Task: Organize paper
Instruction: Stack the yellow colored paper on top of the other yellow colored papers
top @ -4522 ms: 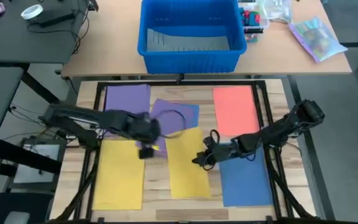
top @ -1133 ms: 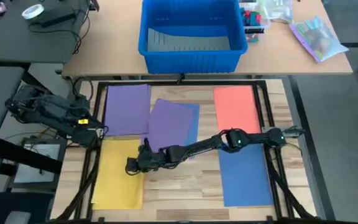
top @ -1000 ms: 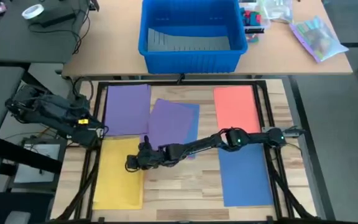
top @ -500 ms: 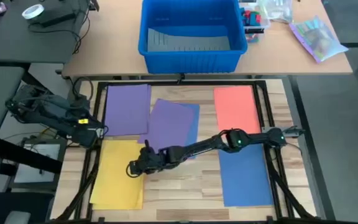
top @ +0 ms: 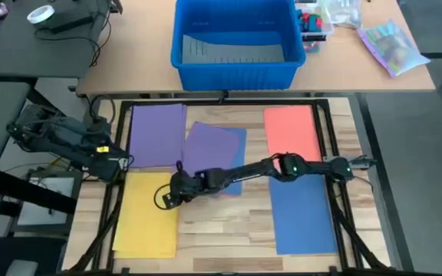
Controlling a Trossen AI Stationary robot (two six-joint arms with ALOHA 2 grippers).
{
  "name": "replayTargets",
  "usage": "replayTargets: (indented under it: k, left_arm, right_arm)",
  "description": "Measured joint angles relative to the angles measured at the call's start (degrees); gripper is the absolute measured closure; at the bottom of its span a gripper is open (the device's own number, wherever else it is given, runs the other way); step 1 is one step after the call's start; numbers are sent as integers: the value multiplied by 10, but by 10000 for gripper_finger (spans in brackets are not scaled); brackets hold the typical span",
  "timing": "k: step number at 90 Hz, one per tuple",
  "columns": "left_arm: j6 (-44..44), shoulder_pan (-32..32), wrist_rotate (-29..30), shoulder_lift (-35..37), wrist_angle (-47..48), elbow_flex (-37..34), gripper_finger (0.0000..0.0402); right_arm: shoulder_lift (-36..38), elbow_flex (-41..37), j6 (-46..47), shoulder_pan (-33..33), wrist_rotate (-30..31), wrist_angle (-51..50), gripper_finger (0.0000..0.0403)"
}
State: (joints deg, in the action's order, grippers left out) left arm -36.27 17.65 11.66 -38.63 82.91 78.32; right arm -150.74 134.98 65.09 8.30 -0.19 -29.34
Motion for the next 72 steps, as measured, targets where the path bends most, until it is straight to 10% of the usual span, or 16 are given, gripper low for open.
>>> replayTargets:
  k: [53, 72]
  left_arm:
    - [0, 0, -7, 0, 1, 0, 402]
    - [11, 0, -7, 0, 1, 0, 402]
  right_arm:
    - [2, -3, -184, 21, -47, -54, 274]
    - [-5, -24, -221, 22, -42, -35, 346]
